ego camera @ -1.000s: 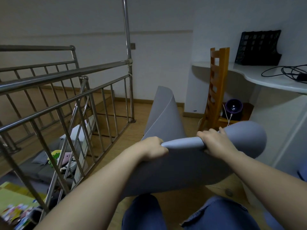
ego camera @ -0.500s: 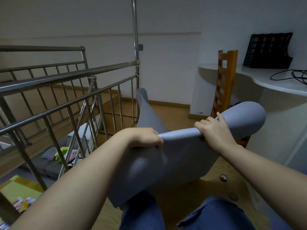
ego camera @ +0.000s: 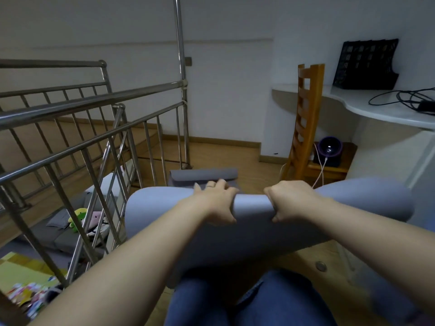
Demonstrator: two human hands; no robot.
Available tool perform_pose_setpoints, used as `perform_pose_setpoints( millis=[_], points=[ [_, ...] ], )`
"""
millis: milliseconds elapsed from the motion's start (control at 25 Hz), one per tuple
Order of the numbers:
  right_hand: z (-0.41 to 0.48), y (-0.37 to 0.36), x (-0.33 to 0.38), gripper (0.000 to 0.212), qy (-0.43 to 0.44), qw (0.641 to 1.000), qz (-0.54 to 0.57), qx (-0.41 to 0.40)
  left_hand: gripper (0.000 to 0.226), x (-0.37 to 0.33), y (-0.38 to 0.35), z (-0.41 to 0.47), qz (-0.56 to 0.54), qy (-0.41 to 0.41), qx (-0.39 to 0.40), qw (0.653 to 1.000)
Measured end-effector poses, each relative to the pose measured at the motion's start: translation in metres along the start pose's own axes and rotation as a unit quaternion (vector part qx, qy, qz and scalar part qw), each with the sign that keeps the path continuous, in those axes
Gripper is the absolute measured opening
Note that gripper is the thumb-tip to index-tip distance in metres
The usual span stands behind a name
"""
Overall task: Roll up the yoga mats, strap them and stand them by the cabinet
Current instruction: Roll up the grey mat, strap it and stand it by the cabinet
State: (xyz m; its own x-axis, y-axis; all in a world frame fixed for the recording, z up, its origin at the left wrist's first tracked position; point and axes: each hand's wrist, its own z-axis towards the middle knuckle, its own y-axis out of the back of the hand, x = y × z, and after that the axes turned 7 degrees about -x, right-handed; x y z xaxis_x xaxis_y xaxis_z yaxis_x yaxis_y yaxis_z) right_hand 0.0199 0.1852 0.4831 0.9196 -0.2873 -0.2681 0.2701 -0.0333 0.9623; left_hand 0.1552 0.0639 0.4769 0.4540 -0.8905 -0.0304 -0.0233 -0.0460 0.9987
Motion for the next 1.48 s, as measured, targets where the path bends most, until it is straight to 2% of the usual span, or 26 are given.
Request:
perform_pose_setpoints(
  millis=[80, 200, 400, 480, 600, 680, 760, 840, 880, 1000, 1080, 1160, 1240, 1320, 1400, 1480],
  points=[
    [-0.009, -0.004, 0.014, 0.04, 0.021, 0.997, 0.011, 0.072, 0.065, -0.012, -0.018, 0.003, -0.034, -0.05, 0.035, 0.998],
    [-0.022, -0.02, 0.024, 0.044, 0.033, 0.993, 0.027, 0.108, 0.054, -0.021, -0.046, -0.001, -0.035, -0.083, 0.039, 0.995],
    [-0.041, -0.043, 0.022, 0.052, 0.025, 0.993, 0.041, 0.107, 0.051, -0.039, -0.069, -0.01, 0.04, -0.099, 0.0, 0.994],
    [-0.054, -0.058, 0.026, 0.054, 0.015, 0.996, 0.045, 0.079, 0.045, -0.047, -0.08, -0.021, 0.071, -0.105, -0.033, 0.991],
    [-0.075, -0.084, 0.039, 0.043, 0.009, 0.998, 0.049, 0.033, 0.037, -0.055, -0.105, -0.038, 0.091, -0.139, -0.079, 0.983],
    [-0.081, -0.094, 0.047, 0.031, -0.018, 0.996, 0.077, 0.046, 0.045, -0.056, -0.115, -0.045, 0.112, -0.146, -0.062, 0.981],
    [-0.082, -0.102, 0.054, 0.028, -0.046, 0.99, 0.1, 0.09, 0.049, -0.058, -0.128, -0.048, 0.106, -0.149, -0.075, 0.98],
    [-0.082, -0.112, 0.058, 0.033, -0.059, 0.977, 0.131, 0.159, 0.038, -0.063, -0.139, -0.053, 0.096, -0.131, -0.022, 0.987],
    [-0.082, -0.115, 0.06, 0.037, -0.058, 0.967, 0.149, 0.2, 0.034, -0.065, -0.147, -0.056, 0.106, -0.12, -0.025, 0.987],
    [-0.081, -0.126, 0.06, 0.049, -0.025, 0.929, 0.204, 0.307, 0.032, -0.068, -0.159, -0.062, 0.071, -0.104, 0.006, 0.992],
    [-0.081, -0.127, 0.059, 0.052, -0.006, 0.914, 0.225, 0.337, 0.031, -0.069, -0.157, -0.065, 0.044, -0.092, 0.04, 0.994],
    [-0.084, -0.12, 0.057, 0.048, -0.008, 0.928, 0.216, 0.303, 0.03, -0.066, -0.153, -0.063, 0.028, -0.077, 0.06, 0.995],
    [-0.088, -0.109, 0.055, 0.046, -0.001, 0.967, 0.154, 0.201, 0.027, -0.058, -0.144, -0.058, 0.013, -0.054, 0.049, 0.997],
    [-0.091, -0.102, 0.054, 0.042, 0.018, 0.991, 0.091, 0.095, 0.02, -0.052, -0.133, -0.052, 0.017, -0.038, 0.011, 0.999],
    [-0.09, -0.098, 0.05, 0.029, 0.021, 0.997, 0.067, 0.036, 0.01, -0.05, -0.124, -0.048, 0.056, -0.053, -0.031, 0.997],
    [-0.085, -0.096, 0.045, 0.017, 0.01, 0.998, 0.054, 0.019, 0.009, -0.05, -0.119, -0.044, 0.095, -0.081, -0.067, 0.99]
  ],
)
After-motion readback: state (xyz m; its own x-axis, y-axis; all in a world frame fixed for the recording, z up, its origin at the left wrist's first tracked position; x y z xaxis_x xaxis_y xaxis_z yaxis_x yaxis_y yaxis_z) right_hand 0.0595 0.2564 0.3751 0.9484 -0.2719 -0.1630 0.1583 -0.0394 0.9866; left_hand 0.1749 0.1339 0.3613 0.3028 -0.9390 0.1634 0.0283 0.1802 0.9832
